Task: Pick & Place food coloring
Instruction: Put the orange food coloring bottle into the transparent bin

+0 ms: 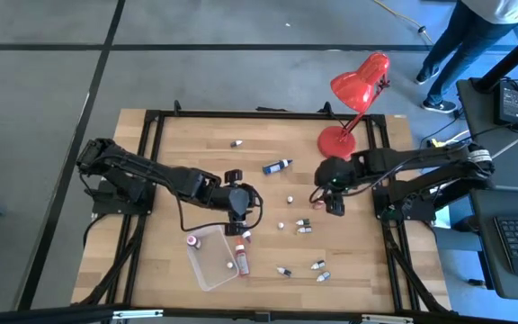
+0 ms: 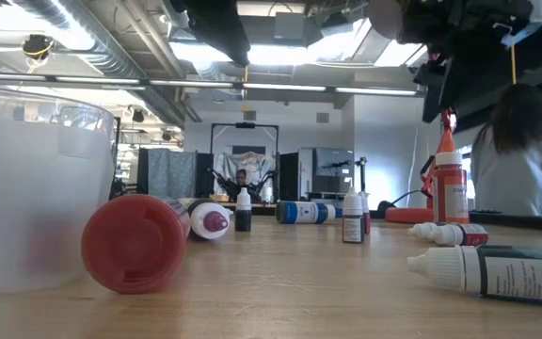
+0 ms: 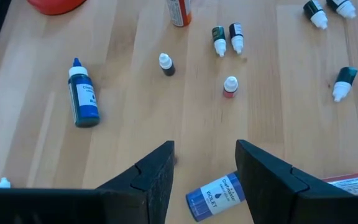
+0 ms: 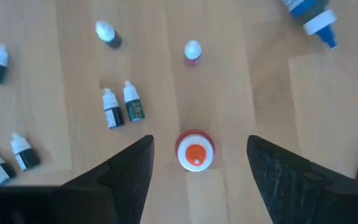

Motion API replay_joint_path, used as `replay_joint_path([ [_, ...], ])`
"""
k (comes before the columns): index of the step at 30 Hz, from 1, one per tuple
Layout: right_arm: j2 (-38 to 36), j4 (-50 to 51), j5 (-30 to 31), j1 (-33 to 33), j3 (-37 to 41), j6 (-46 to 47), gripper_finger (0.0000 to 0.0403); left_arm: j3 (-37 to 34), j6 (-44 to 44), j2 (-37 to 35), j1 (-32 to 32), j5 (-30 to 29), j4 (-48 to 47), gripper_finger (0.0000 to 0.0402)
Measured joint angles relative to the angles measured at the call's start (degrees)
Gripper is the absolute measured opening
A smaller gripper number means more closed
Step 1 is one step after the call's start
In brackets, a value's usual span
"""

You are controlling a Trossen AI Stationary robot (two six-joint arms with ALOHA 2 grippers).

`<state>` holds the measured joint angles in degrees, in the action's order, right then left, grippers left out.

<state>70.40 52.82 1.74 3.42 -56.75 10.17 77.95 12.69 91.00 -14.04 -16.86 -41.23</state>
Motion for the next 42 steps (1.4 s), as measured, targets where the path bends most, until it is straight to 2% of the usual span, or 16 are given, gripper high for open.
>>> replay_joint_path([
  [13,11.8,2.4,-0.1,0.6,0.0,0.0,0.025,0.0,0.2,0.0,-0.2,0.0,0.0,0.0166],
  [18,13.2,2.3,-0.2,0.6,0.0,-0.1,0.0211,0.0,0.2,0.0,-0.2,0.1,0.0,0.0164],
  [25,13.1,2.3,-0.2,0.6,0.0,-0.4,0.0125,0.0,0.2,0.0,-0.2,0.1,0.0,0.0164],
  [30,12.9,3.1,0.1,0.6,-0.6,-0.2,0.0123,-0.1,2.6,-0.3,-0.2,-0.1,-0.2,0.0166],
  [35,13.1,6.0,2.6,0.2,-10.5,-0.9,0.0123,-0.1,7.2,-5.5,-0.2,-2.0,-5.4,0.0162],
  [39,16.4,5.1,3.2,-1.3,-23.9,-6.7,0.0123,-0.1,10.0,-10.3,-0.2,-3.2,-8.9,0.0163],
  [42,21.9,5.1,3.2,-2.7,-35.0,-11.1,0.0123,-0.1,12.2,-13.5,-0.2,-3.0,-11.1,0.0165],
])
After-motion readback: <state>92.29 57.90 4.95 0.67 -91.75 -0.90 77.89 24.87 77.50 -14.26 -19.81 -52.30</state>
